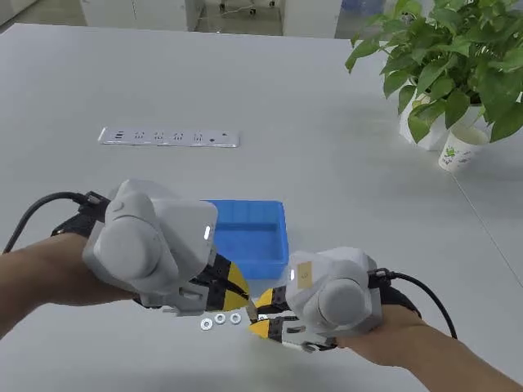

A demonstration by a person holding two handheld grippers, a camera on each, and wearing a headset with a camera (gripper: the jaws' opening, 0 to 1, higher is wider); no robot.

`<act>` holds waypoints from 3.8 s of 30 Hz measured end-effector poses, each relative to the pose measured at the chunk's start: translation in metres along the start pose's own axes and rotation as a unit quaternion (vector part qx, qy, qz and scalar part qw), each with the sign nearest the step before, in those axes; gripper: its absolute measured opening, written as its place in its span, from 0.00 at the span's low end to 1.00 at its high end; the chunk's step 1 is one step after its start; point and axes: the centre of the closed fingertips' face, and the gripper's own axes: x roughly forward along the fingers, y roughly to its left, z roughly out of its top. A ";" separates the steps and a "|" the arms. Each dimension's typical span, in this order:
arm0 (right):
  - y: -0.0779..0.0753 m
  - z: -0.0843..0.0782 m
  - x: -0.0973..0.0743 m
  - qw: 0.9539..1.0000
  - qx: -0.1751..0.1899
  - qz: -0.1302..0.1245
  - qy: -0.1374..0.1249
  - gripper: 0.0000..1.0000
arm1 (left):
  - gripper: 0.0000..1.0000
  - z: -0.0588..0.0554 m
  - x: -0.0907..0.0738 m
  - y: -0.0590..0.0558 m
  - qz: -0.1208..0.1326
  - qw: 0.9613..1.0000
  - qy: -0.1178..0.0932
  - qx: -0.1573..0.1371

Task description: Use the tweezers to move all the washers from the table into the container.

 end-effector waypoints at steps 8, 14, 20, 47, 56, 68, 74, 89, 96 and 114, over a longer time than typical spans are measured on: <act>-0.004 -0.005 -0.002 1.000 0.003 -0.003 0.003 0.12 | 0.06 0.002 0.006 0.005 -0.004 1.000 0.000 0.003; -0.006 -0.006 -0.002 1.000 0.009 -0.003 0.002 0.13 | 0.06 0.005 0.009 0.010 -0.006 1.000 -0.004 0.001; -0.008 -0.007 -0.002 1.000 0.013 -0.004 0.003 0.14 | 0.06 0.007 0.013 0.018 -0.012 1.000 -0.008 -0.006; -0.010 -0.007 -0.007 0.999 0.045 -0.003 -0.008 0.12 | 0.06 0.004 0.020 0.018 -0.048 0.999 0.012 -0.008; -0.009 -0.007 -0.008 0.998 0.056 0.002 -0.008 0.11 | 0.06 0.005 0.021 0.017 -0.053 0.998 0.010 -0.013; -0.011 -0.007 -0.009 0.999 0.053 0.000 -0.001 0.11 | 0.06 0.005 0.020 0.016 -0.053 0.998 0.017 -0.007; -0.014 0.001 -0.013 0.999 0.049 -0.002 -0.003 0.11 | 0.06 0.009 0.012 0.018 -0.049 0.999 0.017 -0.002; -0.028 0.029 -0.026 0.999 0.037 -0.007 -0.008 0.11 | 0.06 0.020 -0.016 0.033 -0.036 0.999 0.019 0.003; -0.040 0.040 -0.032 0.999 0.028 -0.014 -0.006 0.11 | 0.06 0.025 -0.028 0.044 -0.026 0.999 0.020 0.007; -0.087 0.055 -0.029 0.999 0.009 -0.025 -0.018 0.11 | 0.06 0.022 -0.039 0.086 -0.001 0.999 0.030 0.014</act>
